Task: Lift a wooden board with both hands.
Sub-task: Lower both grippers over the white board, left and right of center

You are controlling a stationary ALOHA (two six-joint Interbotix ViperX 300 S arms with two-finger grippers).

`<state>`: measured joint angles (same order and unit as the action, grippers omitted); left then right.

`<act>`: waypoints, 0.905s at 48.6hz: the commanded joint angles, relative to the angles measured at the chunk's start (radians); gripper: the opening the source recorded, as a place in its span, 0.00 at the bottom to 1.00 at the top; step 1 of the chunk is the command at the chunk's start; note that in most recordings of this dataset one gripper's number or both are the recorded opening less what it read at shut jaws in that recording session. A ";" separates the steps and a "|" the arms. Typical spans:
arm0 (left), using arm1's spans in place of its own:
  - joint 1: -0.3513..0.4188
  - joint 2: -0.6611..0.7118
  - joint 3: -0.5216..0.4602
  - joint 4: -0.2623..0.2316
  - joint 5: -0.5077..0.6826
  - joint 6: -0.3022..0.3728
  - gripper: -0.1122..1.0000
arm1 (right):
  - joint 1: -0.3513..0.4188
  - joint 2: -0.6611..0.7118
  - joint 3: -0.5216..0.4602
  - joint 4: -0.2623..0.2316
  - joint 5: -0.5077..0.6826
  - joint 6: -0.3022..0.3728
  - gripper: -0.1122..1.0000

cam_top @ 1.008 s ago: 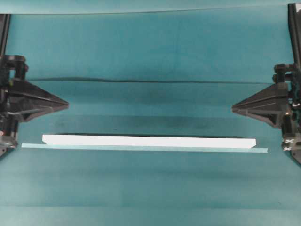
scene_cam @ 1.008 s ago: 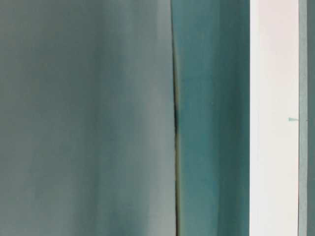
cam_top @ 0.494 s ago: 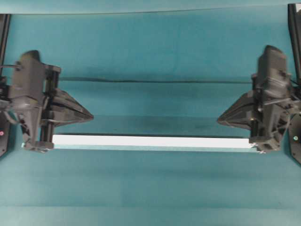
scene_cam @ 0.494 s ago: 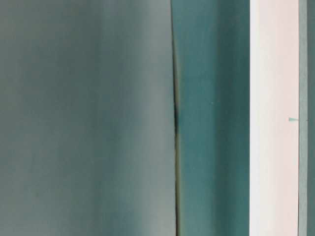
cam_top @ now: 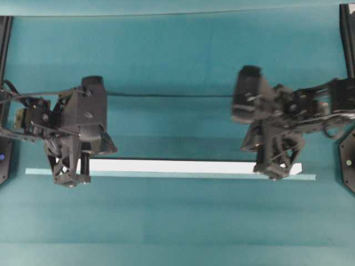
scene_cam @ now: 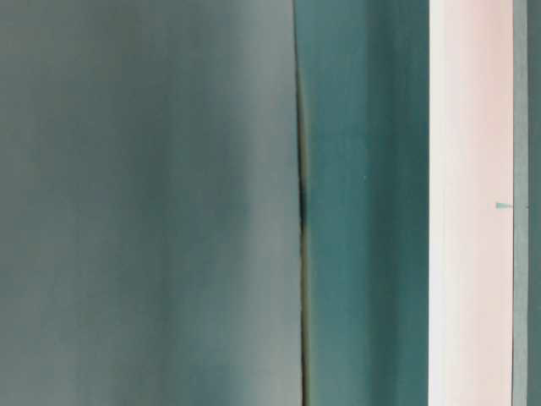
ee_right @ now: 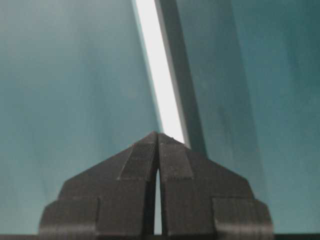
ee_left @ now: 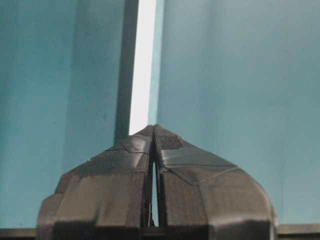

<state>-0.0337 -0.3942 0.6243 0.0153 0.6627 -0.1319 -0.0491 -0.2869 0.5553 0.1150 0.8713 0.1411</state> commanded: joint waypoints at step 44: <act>0.023 0.055 0.015 0.008 0.008 0.037 0.59 | -0.012 0.137 -0.072 -0.003 0.026 -0.195 0.80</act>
<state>-0.0046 -0.3375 0.6397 0.0199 0.6750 -0.0997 -0.0675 -0.1549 0.4893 0.1135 0.9066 -0.0598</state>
